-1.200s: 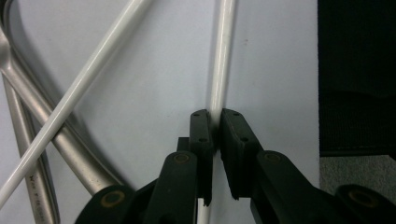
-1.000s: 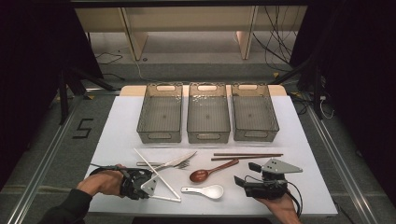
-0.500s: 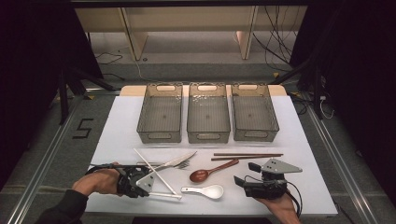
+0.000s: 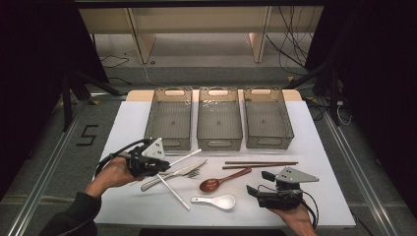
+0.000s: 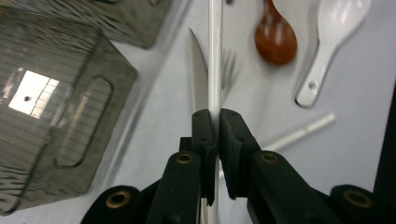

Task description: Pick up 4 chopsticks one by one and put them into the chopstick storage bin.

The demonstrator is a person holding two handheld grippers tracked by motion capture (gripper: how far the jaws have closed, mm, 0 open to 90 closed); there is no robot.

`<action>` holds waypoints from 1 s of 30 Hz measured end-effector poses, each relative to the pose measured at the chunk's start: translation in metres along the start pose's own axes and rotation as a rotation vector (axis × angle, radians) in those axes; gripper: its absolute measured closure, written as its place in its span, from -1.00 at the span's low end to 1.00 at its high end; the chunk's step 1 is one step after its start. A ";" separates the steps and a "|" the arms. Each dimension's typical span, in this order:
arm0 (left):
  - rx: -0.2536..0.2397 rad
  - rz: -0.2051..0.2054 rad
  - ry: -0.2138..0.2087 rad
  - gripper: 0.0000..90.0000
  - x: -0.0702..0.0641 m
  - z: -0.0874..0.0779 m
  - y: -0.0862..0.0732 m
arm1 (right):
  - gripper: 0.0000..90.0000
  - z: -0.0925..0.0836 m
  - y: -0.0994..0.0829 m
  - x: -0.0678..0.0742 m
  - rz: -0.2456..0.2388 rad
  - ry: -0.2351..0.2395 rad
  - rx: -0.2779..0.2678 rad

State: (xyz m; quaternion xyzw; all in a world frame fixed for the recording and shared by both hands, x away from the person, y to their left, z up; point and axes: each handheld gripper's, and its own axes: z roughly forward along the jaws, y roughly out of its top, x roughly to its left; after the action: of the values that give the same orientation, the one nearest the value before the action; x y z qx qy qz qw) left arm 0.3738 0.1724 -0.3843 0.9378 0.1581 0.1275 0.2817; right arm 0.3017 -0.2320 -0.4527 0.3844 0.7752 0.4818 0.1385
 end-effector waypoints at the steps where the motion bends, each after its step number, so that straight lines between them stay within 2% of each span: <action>1: -0.016 -0.024 0.029 0.87 0.004 -0.002 0.003 | -0.46 0.000 0.000 0.000 -0.001 0.000 -0.001; 5: -0.058 -0.148 0.096 0.87 0.025 -0.007 0.011 | -0.46 0.000 0.000 0.000 0.002 0.001 0.001; 11: -0.121 -0.236 0.181 0.87 0.053 -0.015 0.025 | -0.46 0.000 -0.001 -0.001 0.004 0.002 0.001; 14: -0.176 -0.287 0.223 0.87 0.065 -0.020 0.032 | -0.46 0.000 -0.001 -0.001 0.002 0.003 -0.002; 21: -0.217 -0.339 0.260 0.87 0.088 -0.023 0.045 | -0.46 0.000 -0.001 -0.002 0.002 0.006 -0.002; 30: -0.263 -0.391 0.310 0.87 0.116 -0.016 0.056 | -0.46 0.000 -0.002 -0.002 0.001 0.009 -0.002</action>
State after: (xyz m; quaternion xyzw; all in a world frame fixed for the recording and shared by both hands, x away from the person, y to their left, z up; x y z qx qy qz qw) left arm 0.4877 0.1790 -0.3218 0.8143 0.3592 0.2319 0.3926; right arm 0.3023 -0.2340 -0.4543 0.3825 0.7751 0.4844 0.1351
